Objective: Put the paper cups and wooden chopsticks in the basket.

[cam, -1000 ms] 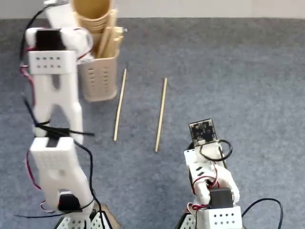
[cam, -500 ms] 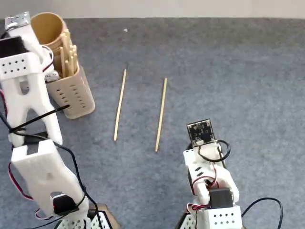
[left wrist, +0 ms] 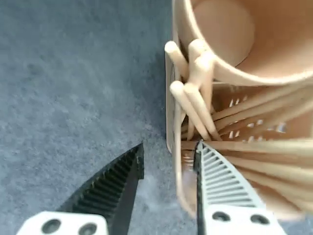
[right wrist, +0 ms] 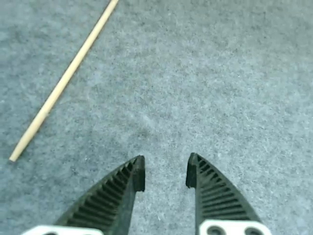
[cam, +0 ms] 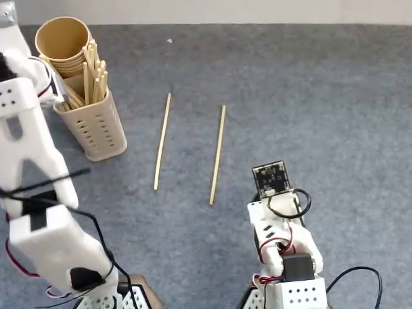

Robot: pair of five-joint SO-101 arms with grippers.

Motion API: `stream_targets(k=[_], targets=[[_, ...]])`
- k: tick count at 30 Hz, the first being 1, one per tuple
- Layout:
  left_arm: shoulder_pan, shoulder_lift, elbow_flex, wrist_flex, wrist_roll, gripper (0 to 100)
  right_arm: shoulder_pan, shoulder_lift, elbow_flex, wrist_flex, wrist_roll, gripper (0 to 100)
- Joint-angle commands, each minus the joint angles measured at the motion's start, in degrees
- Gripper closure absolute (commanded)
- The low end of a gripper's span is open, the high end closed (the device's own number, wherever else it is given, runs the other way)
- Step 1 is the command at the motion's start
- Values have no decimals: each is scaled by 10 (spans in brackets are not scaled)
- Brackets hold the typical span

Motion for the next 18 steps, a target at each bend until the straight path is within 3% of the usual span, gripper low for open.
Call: stream_targets(k=[1, 9, 12, 18], targets=[[-7, -97, -2, -4, -3, 807, -7, -6, 37, -14, 13, 850], [-7, -342, 8, 2, -3, 807, -3, -6, 36, -12, 11, 850], [12, -433, 82, 4, -4, 807, -3, -1, 33, -11, 11, 850], [284, -499, 387, -4, -118, 808, -6, -6, 37, -10, 11, 850]])
